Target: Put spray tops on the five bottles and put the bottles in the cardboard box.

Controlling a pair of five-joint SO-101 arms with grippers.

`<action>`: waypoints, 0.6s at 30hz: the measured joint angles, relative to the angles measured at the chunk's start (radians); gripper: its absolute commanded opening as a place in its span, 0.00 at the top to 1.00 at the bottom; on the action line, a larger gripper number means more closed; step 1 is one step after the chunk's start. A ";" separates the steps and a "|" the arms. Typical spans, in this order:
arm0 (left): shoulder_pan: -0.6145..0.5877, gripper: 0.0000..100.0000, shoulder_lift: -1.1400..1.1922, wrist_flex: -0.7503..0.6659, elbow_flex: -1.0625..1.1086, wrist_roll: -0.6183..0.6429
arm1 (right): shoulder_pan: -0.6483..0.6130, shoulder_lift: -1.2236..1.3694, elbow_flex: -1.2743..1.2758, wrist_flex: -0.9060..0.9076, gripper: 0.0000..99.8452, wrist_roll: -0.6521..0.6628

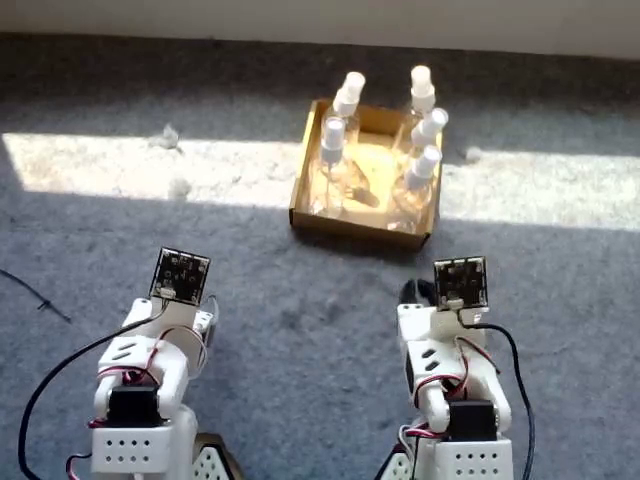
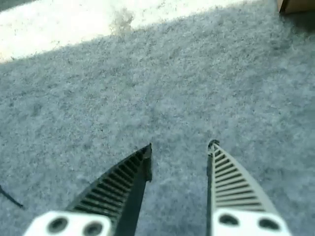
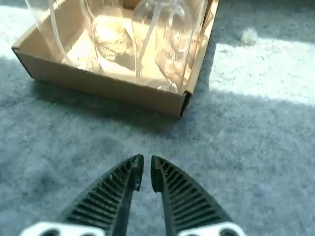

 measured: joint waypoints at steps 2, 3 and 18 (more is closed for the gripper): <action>0.000 0.83 0.000 0.081 0.000 0.000 | -0.002 0.000 0.000 0.100 1.00 0.000; 0.000 0.83 0.000 0.124 0.000 0.000 | -0.002 0.000 0.000 0.150 1.00 0.000; 0.000 0.83 0.000 0.261 0.000 0.000 | -0.002 0.000 0.000 0.325 1.00 0.003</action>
